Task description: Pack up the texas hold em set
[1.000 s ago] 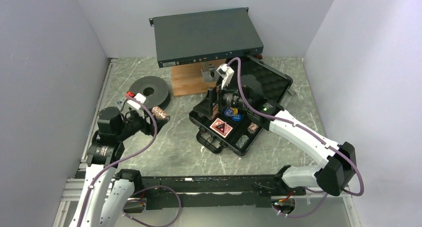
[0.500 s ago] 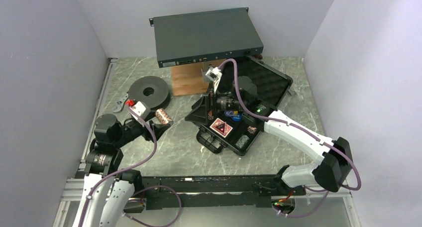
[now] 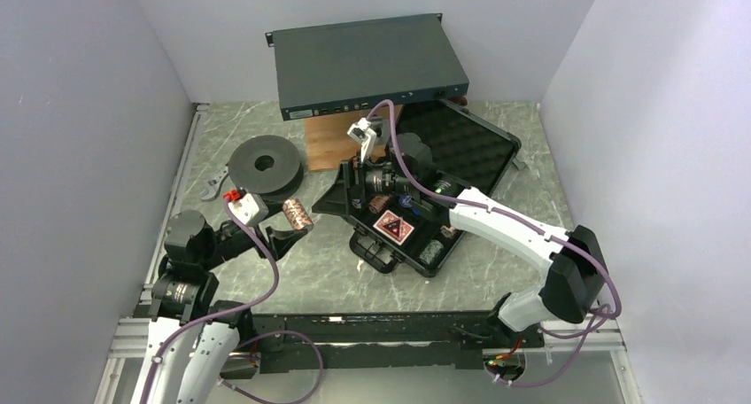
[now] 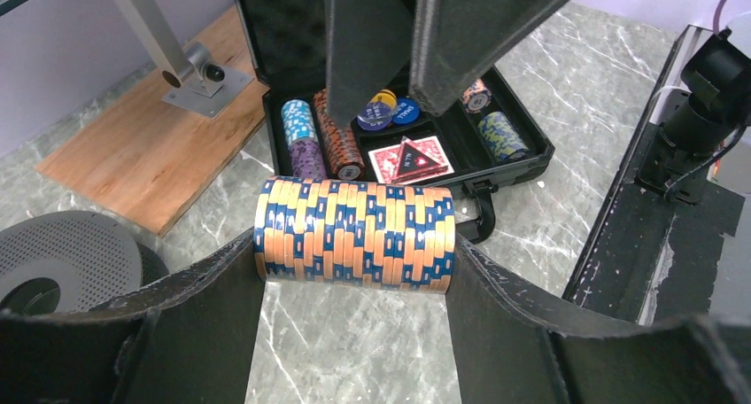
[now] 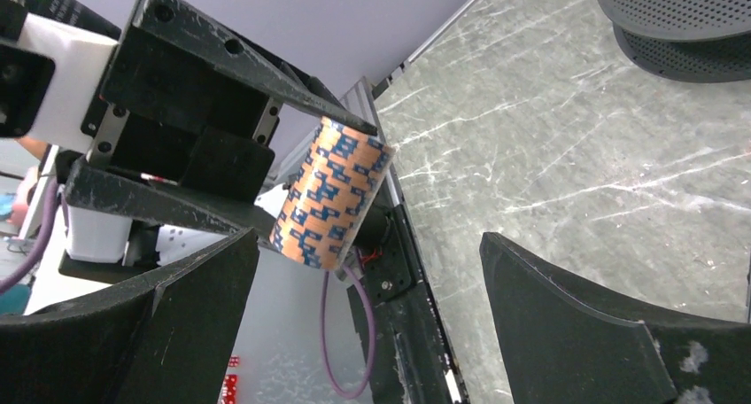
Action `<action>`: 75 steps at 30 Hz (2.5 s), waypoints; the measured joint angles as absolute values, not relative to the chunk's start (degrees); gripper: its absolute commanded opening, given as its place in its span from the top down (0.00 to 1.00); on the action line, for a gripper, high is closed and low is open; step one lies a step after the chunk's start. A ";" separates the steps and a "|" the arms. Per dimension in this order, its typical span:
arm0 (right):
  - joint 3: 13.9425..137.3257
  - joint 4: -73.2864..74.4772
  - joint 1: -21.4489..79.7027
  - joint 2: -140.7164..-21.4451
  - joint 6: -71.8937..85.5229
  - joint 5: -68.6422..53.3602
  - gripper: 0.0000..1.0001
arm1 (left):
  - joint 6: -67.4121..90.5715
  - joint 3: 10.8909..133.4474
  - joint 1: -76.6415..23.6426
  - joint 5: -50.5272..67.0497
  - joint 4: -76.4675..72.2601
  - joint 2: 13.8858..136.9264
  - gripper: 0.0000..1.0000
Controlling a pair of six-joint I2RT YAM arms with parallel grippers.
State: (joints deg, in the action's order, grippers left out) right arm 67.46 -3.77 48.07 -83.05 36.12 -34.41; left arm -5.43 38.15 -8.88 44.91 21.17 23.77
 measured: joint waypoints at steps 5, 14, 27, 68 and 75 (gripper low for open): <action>70.63 -3.33 48.62 -85.34 37.10 -35.24 0.00 | -6.24 38.15 -9.91 45.82 20.86 23.75 1.00; 75.29 -0.21 52.25 -89.78 36.58 -37.28 0.07 | -6.87 38.15 -11.09 45.80 20.91 23.31 1.00; 77.73 1.98 52.64 -92.29 36.49 -38.04 0.26 | -7.84 38.15 -11.62 45.43 21.32 22.94 1.00; 80.95 6.61 54.04 -94.83 40.03 -37.80 1.00 | -12.29 37.82 -13.34 41.30 21.91 22.22 0.64; 80.95 6.59 54.08 -94.83 39.33 -37.74 1.00 | -12.10 37.82 -13.47 40.62 21.98 22.22 0.25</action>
State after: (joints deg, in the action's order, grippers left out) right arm 80.95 6.59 54.08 -94.83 39.33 -37.74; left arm -12.10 37.82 -13.47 40.62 21.98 22.22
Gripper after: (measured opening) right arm 0.435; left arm 0.690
